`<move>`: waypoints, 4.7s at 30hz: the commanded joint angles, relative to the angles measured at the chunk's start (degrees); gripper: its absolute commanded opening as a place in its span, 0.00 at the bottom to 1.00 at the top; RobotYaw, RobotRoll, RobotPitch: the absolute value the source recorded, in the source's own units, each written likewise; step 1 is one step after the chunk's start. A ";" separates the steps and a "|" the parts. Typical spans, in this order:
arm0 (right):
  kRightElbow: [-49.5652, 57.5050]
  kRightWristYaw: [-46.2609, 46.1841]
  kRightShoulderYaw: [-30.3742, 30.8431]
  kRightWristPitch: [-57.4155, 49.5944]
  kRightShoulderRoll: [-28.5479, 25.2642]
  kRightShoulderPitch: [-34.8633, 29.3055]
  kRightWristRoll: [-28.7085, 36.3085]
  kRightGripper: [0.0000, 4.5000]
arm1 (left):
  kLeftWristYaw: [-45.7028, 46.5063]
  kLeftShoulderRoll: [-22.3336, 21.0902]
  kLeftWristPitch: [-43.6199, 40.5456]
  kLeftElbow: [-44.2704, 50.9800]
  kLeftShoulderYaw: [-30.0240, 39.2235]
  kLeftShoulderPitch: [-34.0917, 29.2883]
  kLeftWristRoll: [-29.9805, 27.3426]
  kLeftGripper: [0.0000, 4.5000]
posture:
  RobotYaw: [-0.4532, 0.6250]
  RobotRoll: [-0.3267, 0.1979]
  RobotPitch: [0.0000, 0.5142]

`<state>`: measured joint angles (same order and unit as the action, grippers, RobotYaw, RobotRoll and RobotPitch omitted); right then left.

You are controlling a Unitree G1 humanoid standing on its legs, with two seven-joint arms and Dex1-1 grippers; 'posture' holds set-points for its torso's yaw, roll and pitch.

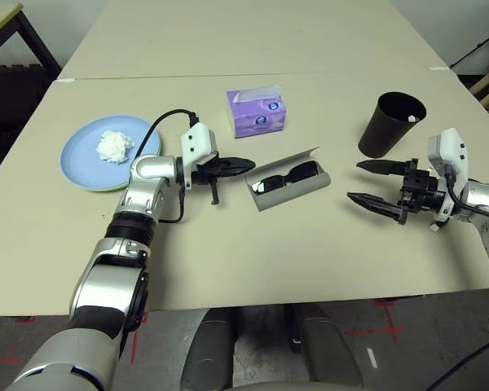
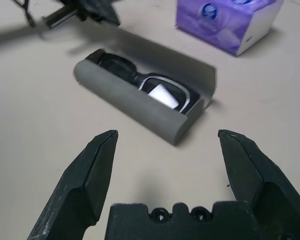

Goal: Organize and tidy the items on the table.

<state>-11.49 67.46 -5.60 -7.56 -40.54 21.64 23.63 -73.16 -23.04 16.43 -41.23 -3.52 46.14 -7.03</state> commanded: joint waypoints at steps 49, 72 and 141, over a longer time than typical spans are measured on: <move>-1.06 -0.44 -2.80 9.88 4.33 -2.16 1.06 1.00 | -0.49 0.75 -1.03 6.37 -4.21 -5.75 -0.18 0.02 | 0.44 0.62 0.35; -1.68 -0.13 -2.93 10.35 3.88 -1.29 0.90 1.00 | 1.55 -0.41 2.09 9.16 -7.82 -6.89 2.09 0.02 | 0.44 0.62 0.34; 0.43 -2.86 -4.66 7.45 4.35 -3.28 2.23 1.00 | 2.11 -0.53 -10.36 14.99 0.37 -3.95 -9.93 0.97 | 0.43 0.62 0.33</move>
<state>-11.91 65.12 -9.61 0.81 -35.97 19.12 25.23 -69.27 -23.20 5.37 -25.75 -3.09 42.30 -16.22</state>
